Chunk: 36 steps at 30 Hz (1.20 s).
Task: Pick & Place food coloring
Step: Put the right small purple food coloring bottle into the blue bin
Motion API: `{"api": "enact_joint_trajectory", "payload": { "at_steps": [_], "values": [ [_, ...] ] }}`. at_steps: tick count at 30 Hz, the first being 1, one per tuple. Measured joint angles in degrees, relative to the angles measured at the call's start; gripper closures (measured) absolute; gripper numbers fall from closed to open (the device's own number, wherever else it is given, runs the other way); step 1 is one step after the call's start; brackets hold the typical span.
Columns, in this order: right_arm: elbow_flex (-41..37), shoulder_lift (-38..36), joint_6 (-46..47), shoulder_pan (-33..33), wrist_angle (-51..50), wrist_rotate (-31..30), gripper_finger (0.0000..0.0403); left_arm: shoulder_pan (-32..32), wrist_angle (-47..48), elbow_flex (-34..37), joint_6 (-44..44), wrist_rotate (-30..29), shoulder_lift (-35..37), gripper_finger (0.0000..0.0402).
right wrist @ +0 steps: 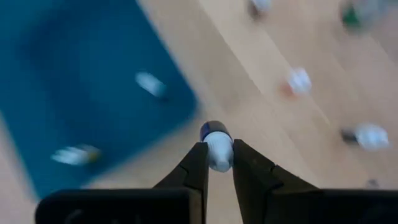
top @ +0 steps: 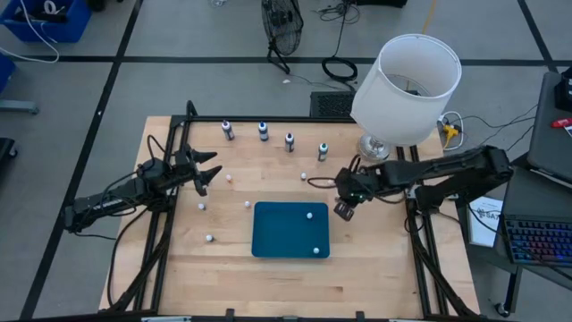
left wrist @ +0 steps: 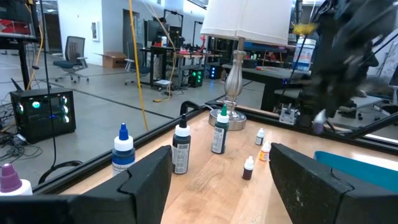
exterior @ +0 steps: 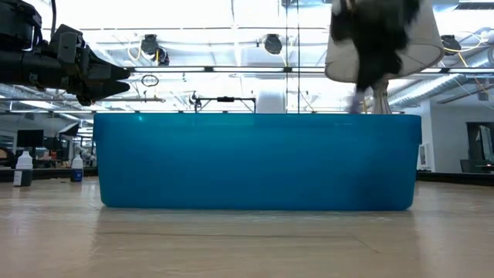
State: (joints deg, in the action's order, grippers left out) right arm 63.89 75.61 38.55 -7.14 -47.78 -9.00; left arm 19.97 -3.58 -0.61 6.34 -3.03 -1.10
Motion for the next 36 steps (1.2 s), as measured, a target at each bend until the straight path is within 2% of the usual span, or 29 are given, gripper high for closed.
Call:
{"api": "enact_joint_trajectory", "payload": {
  "at_steps": [3, 7, 10, 14, 20, 27, 36],
  "values": [
    [8.0, 3.9, -0.6, -3.5, -0.6, -1.7, 0.0364, 0.0, 0.0, 0.0, 0.0, 0.0, 0.0, 0.0133],
    [18.6, 12.6, -2.9, -6.1, -4.9, -1.7, 0.0364, 0.0, 0.0, 0.0, 0.0, 0.0, 0.0, 0.0133],
    [23.3, 19.6, -5.0, -6.9, -9.2, -1.1, 0.0364, 0.0, 0.0, 0.0, 0.0, 0.0, 0.0, 0.0133],
    [23.9, 26.7, -7.4, -6.9, -9.9, 2.7, 0.0364, 0.0, 0.0, 0.0, 0.0, 0.0, 0.0, 0.0133],
    [23.9, 33.8, -9.3, -6.8, -10.0, 4.8, 0.0364, 0.0, 0.0, 0.0, 0.0, 0.0, 0.0, 0.0133],
    [24.0, 38.0, -11.3, -6.7, -9.2, 4.8, 0.0364, 0.0, 0.0, 0.0, 0.0, 0.0, 0.0, 0.0133],
    [22.5, 38.3, -12.0, -6.7, -6.8, 4.6, 0.0355, 0.0, 0.0, 0.0, 0.0, 0.0, 0.0, 0.0133]
  ]
}}
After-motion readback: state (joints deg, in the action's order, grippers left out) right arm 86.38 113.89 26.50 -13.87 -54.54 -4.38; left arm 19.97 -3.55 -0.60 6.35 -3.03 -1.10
